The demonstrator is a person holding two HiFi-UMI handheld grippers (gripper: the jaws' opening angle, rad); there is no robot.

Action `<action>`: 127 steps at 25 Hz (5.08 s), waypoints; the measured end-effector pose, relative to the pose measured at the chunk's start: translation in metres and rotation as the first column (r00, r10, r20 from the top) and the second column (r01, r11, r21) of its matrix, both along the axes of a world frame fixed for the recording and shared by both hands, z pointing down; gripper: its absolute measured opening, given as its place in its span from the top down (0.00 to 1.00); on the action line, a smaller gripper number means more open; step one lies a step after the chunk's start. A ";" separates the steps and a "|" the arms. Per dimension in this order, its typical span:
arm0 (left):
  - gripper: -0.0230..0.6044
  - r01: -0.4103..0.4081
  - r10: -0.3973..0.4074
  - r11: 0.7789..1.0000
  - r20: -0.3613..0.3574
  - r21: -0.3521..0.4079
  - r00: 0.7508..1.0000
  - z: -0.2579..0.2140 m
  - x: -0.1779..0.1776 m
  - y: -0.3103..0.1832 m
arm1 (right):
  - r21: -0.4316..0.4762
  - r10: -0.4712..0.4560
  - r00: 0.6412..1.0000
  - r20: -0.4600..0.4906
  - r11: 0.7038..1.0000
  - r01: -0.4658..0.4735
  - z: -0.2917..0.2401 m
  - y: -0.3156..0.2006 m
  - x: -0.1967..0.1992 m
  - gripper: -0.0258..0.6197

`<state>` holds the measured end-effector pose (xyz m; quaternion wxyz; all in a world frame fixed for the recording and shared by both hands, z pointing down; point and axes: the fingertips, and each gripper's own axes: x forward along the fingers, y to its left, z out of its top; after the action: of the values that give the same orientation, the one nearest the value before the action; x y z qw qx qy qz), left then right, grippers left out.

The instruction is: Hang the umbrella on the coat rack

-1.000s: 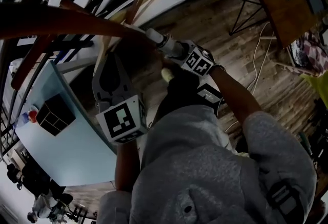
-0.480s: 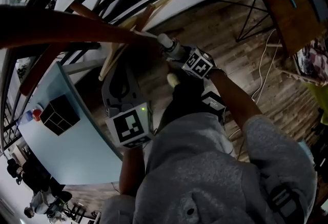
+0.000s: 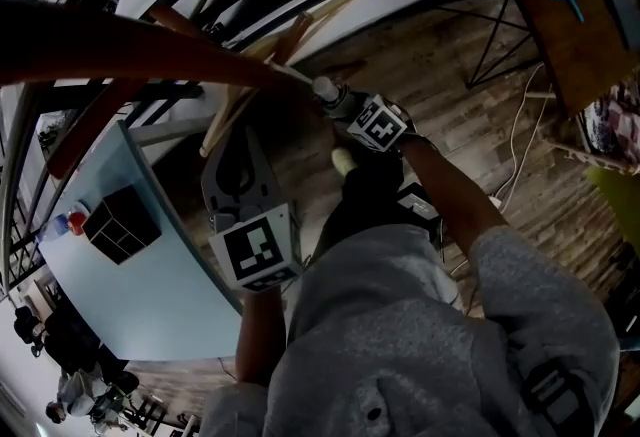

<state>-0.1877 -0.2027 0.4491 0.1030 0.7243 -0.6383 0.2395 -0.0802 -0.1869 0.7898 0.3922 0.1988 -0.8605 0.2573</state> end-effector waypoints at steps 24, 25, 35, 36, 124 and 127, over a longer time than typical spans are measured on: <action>0.93 -0.039 0.043 0.998 -0.086 0.055 0.995 -0.026 -0.009 -0.002 | 0.173 0.183 0.979 0.090 0.965 -0.197 -0.107 -0.051 0.023 0.53; 0.93 -0.041 0.046 0.997 -0.089 0.059 0.995 -0.029 -0.008 0.000 | 0.190 0.188 0.977 0.100 0.960 -0.204 -0.119 -0.052 0.026 0.53; 0.93 -0.051 0.063 0.991 -0.097 0.123 0.993 -0.067 -0.006 0.005 | 0.346 0.308 0.932 0.190 0.867 -0.358 -0.249 -0.077 0.069 0.69; 0.93 -0.050 0.062 0.990 -0.096 0.131 0.993 -0.071 -0.007 0.006 | 0.363 0.322 0.923 0.213 0.850 -0.380 -0.265 -0.078 0.072 0.74; 0.93 0.035 -0.010 0.971 -0.108 0.235 0.994 -0.152 0.095 0.406 | 0.533 0.183 0.896 0.406 0.748 -0.395 -0.482 0.338 0.129 0.91; 0.93 0.036 -0.011 0.972 -0.106 0.231 0.994 -0.157 0.082 0.424 | 0.526 0.200 0.892 0.406 0.747 -0.407 -0.485 0.353 0.119 0.91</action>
<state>-0.1061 0.2209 0.2922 0.0532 0.7353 -0.6642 0.1239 0.0392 0.1657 0.3047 0.1147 0.4062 -0.9044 0.0629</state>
